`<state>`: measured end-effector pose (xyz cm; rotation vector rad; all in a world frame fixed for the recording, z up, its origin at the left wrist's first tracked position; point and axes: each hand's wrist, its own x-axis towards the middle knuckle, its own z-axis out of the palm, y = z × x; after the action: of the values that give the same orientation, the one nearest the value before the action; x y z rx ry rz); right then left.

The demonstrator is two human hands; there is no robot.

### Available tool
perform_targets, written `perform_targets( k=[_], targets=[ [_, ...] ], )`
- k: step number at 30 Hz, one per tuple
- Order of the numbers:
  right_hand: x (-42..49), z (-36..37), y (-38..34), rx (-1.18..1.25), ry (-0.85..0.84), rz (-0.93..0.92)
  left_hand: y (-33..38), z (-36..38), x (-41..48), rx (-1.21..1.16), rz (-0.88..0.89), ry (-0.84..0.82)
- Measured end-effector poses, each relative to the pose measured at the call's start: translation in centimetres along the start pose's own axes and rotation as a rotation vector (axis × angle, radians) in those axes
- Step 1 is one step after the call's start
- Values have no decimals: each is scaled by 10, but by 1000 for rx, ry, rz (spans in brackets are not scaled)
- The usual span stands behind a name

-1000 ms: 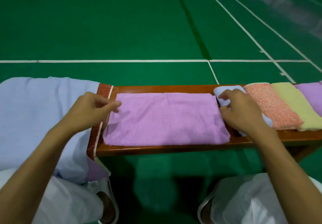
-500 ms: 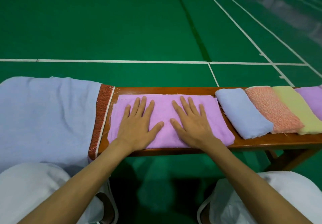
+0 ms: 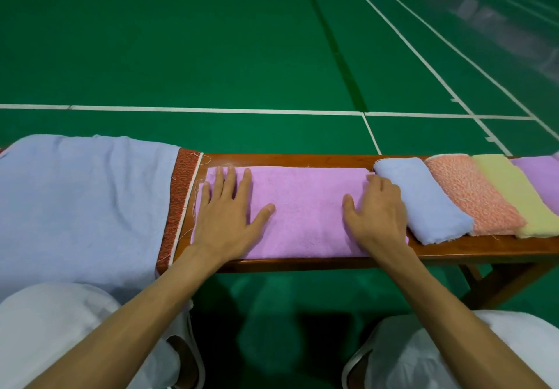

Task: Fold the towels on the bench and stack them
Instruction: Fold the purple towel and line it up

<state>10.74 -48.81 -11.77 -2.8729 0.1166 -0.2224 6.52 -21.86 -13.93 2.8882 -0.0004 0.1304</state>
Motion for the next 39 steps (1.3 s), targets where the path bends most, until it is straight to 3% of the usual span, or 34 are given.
perform_targets(
  k=[5,13,16,21,23,25,28,30,33,36,39],
  targets=[
    [3,-6,4,-146,-136,145,15,3,-8,4,170,-25],
    [16,-17,14,169,-169,96,22,20,-8,41,166,-100],
    [26,-30,25,439,-182,121,32,19,-8,-38,174,-117],
    [35,-47,49,933,-165,226,46,-4,-1,-770,48,-52],
    [40,-54,53,977,-140,250,44,-19,6,-1028,-113,-20],
    [46,-58,54,985,-123,243,34,-33,11,-1258,-292,-136],
    [49,-61,44,939,-76,156,22,-43,12,-1466,-415,-407],
    [47,-65,24,828,-43,44,22,-41,12,-1486,-445,-474],
    [34,-60,-30,691,-69,-189,24,-38,15,-1444,-461,-503],
    [6,-48,-83,690,-278,-457,25,-37,18,-1442,-497,-509],
    [-8,-37,-99,815,-372,-532,26,-35,18,-1408,-495,-395]
  ],
)
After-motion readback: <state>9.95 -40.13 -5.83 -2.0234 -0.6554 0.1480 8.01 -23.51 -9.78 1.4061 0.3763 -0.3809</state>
